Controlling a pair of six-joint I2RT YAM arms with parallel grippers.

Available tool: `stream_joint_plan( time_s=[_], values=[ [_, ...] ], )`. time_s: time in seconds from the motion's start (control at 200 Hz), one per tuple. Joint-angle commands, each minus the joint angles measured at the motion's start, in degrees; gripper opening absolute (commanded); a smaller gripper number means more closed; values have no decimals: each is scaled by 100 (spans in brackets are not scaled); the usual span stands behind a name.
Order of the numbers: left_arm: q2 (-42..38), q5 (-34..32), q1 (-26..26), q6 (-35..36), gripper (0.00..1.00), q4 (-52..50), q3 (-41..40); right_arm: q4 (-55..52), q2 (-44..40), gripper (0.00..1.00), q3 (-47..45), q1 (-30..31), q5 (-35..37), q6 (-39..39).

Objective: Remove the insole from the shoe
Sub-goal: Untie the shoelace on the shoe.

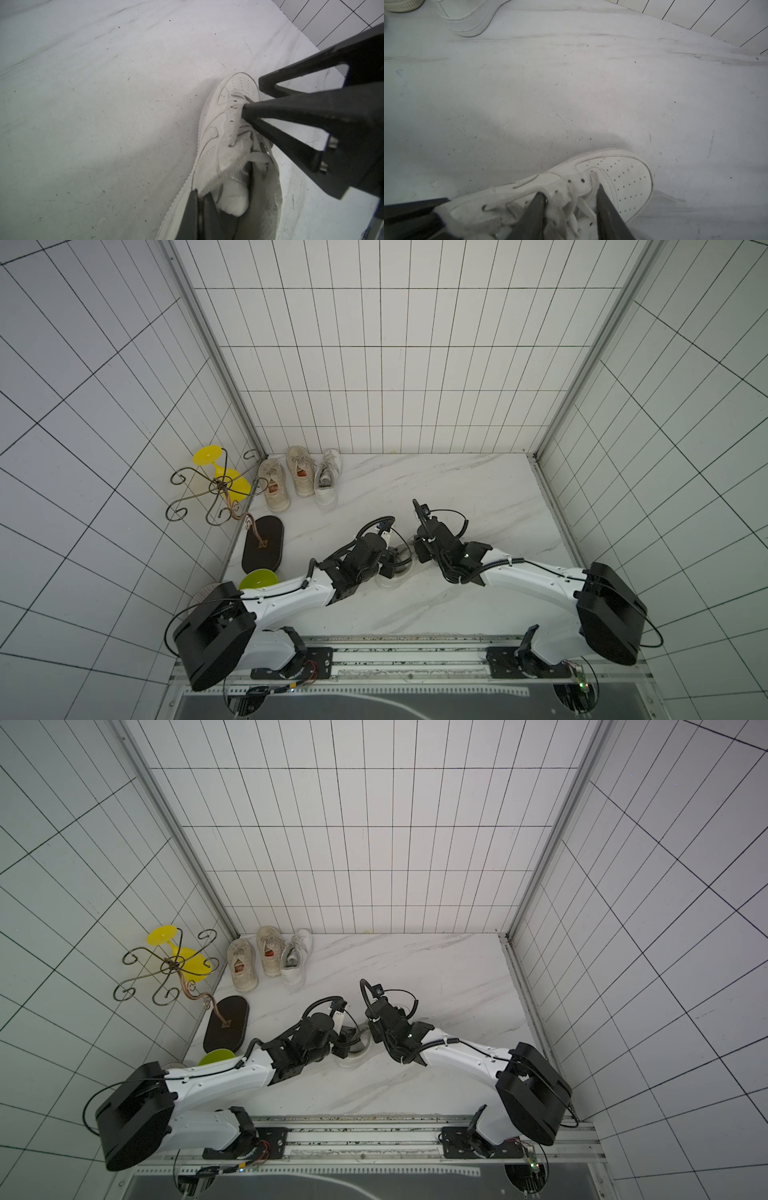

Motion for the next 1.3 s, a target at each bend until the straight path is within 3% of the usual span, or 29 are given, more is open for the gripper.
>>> stream_joint_plan(
  time_s=[0.0, 0.315, 0.62, 0.74, 0.93, 1.084, 1.294],
  values=[
    [-276, 149, -64, 20, 0, 480, 29, -188, 179, 42, 459, -52, -69, 79],
    [-331, 207, -136, 69, 0, 562, -9, -55, 345, 42, 670, -303, 981, 81],
    [-277, 150, -143, 65, 0, 533, 9, -26, 35, 53, 958, -706, 1435, -178],
    [-256, 138, -143, 47, 0, 534, 20, -126, -130, 60, 1023, -854, 1084, -214],
    [-213, 63, -143, 59, 0, 491, 44, -144, -146, 64, 752, -698, -858, -296],
    [-185, 54, -143, 56, 0, 487, 49, -126, -119, 63, 374, -353, -1011, -186],
    [-149, 19, -143, 50, 0, 487, 53, -310, -251, 62, 190, -318, -745, -58]
  ],
)
